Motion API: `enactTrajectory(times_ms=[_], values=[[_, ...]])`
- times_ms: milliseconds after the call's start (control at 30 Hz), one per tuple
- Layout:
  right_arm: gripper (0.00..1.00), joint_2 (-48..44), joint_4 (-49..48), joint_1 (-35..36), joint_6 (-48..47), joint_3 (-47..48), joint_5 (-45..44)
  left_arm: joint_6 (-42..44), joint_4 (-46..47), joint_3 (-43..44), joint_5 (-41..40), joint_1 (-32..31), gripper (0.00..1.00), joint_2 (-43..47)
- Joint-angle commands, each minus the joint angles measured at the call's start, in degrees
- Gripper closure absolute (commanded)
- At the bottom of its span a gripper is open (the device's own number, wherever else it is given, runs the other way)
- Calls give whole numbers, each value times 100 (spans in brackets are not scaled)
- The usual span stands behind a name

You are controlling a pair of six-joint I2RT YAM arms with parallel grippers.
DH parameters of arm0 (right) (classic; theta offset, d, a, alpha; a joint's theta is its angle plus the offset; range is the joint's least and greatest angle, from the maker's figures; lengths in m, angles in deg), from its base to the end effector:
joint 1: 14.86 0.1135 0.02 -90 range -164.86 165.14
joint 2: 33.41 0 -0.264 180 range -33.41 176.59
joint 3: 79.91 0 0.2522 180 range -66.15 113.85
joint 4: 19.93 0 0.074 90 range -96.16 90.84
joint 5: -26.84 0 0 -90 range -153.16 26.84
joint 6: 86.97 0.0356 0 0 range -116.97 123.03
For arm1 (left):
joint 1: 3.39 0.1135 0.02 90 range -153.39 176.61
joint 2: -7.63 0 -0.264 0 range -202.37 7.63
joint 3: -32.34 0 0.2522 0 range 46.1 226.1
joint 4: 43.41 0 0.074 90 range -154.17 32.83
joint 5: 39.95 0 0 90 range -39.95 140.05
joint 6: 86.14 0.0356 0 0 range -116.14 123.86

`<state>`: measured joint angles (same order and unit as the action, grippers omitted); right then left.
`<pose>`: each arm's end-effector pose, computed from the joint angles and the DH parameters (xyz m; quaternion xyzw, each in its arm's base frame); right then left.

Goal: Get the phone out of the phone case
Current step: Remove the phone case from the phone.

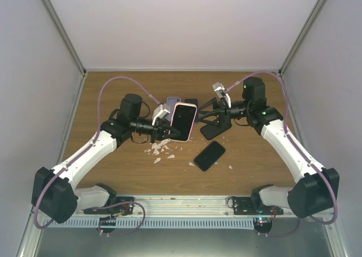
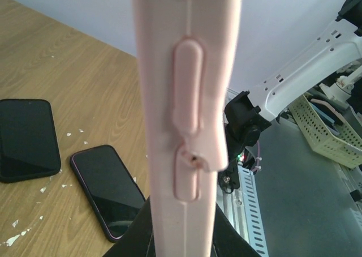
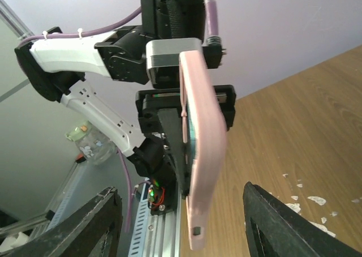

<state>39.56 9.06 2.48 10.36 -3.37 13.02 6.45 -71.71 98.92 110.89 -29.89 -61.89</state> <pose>0.2464 0.1131 0.3462 -0.3863 0.6340 0.5993 0.2993 0.2167 -0.1428 0.3005 0.4292 0.6650 -0.5193 0.3225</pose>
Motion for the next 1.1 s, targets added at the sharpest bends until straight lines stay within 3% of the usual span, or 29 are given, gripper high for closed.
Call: enactTrajectory(times_ms=[0,200,700,1067], values=[[43,-11,-82,165,-59,24,56,-41,582,151,64,8,100,-42],[51,156,-38,236,-88,243,-146,-5,541,191,110,-13,100,-65],[86,187,-29,218,-145,305,-319,75,508,203,540,-22,100,-41],[97,150,199,107,-460,304,-307,-92,629,235,1270,-27,100,-76]])
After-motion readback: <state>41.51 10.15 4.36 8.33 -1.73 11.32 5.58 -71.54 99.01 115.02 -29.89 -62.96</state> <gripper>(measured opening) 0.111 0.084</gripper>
